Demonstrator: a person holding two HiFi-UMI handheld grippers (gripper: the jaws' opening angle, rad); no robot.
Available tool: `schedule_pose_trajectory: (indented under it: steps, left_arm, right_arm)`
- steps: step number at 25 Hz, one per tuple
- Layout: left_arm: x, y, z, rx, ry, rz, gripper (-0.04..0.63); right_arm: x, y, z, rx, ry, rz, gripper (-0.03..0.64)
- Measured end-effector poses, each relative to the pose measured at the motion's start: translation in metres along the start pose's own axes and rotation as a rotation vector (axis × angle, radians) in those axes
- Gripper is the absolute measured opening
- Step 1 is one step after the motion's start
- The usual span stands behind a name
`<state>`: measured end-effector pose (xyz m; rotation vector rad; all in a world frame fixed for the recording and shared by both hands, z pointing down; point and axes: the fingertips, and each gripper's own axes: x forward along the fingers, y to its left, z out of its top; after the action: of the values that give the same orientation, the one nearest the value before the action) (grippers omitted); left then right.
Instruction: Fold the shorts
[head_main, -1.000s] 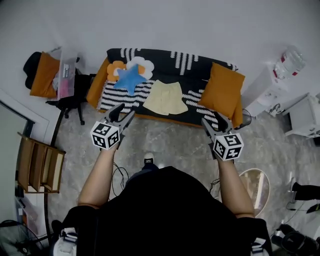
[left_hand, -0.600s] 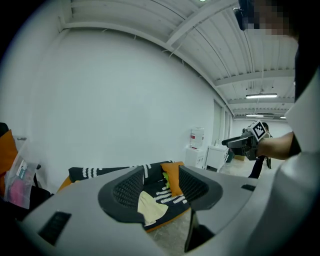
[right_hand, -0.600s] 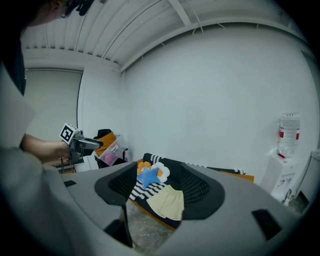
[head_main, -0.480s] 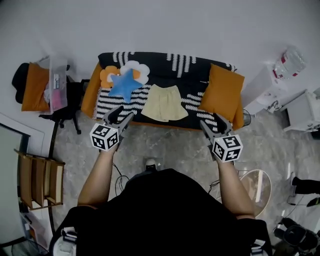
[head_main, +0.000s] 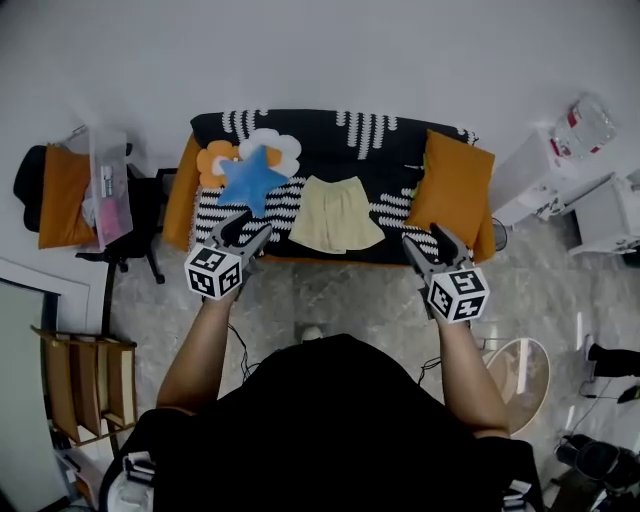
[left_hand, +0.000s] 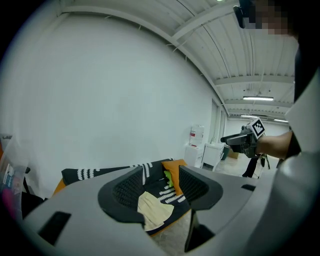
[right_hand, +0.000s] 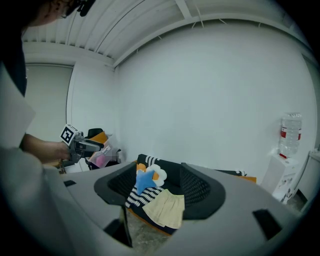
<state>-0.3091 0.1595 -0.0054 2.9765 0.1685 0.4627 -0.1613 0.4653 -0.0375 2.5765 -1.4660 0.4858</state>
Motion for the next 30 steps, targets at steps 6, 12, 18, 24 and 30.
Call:
schedule_pose_trajectory:
  steps: [6,12,18,24,30]
  left_arm:
    - [0.008,0.027,0.003,-0.003,-0.002,-0.031,0.244]
    - [0.013,0.048,0.001,-0.005,0.008,-0.052,0.245]
    - [0.021,0.058,-0.007,-0.029,0.022,-0.061,0.245]
    - [0.042,0.057,-0.008,-0.039,0.046,-0.077,0.247]
    - [0.056,0.06,-0.008,-0.034,0.052,-0.049,0.249]
  right_arm:
    - [0.02,0.009,0.007,-0.002,0.002,-0.029,0.285]
    - [0.034,0.014,0.009,0.001,0.012,-0.051,0.287]
    - [0.041,0.014,0.005,-0.004,0.031,-0.056,0.288]
    - [0.051,-0.003,-0.001,0.016,0.046,-0.064,0.287]
    - [0.07,-0.03,-0.003,0.018,0.042,-0.048,0.287]
